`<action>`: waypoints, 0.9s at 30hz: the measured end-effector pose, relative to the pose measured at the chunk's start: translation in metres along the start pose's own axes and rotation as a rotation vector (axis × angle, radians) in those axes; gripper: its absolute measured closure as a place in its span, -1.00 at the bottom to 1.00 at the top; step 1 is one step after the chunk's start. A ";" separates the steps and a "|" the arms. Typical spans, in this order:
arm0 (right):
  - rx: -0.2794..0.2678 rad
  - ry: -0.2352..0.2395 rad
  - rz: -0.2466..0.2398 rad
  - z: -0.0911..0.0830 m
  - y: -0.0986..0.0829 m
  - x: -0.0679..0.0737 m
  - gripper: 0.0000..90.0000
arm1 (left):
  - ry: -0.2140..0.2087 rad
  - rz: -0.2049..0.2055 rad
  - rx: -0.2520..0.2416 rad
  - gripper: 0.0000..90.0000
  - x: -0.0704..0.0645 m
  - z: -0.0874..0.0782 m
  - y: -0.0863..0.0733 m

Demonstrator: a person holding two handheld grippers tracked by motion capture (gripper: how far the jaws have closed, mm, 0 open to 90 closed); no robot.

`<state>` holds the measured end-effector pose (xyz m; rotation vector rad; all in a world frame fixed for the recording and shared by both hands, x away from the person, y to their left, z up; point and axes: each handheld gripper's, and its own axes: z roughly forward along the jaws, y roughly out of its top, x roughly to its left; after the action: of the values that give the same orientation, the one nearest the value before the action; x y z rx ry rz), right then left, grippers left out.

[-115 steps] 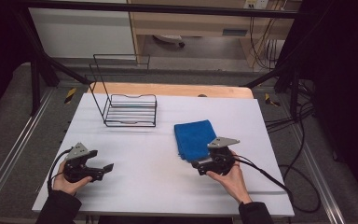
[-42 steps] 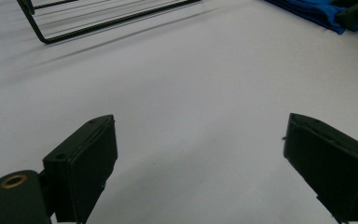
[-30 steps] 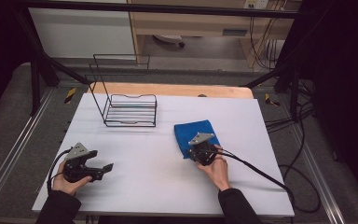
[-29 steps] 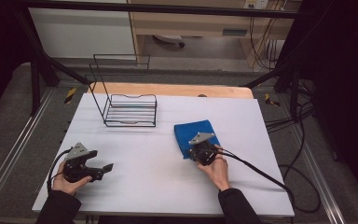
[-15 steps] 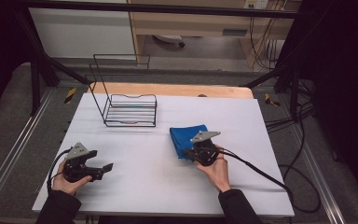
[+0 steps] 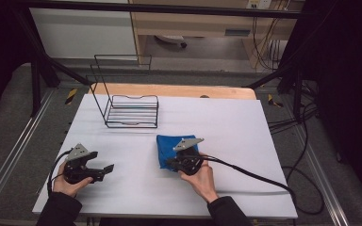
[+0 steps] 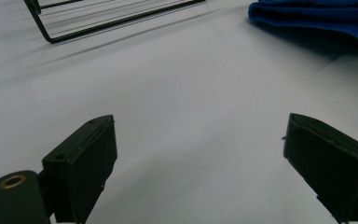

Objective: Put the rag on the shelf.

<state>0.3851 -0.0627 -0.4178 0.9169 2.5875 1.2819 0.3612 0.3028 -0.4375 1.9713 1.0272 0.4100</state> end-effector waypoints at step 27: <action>0.015 0.078 -0.043 0.065 0.019 0.064 0.93 | 0.008 -0.009 -0.001 -0.79 0.002 -0.002 0.000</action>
<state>0.3651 0.0267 -0.4353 0.8248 2.6639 1.3142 0.3612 0.3051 -0.4366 1.9646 1.0405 0.4133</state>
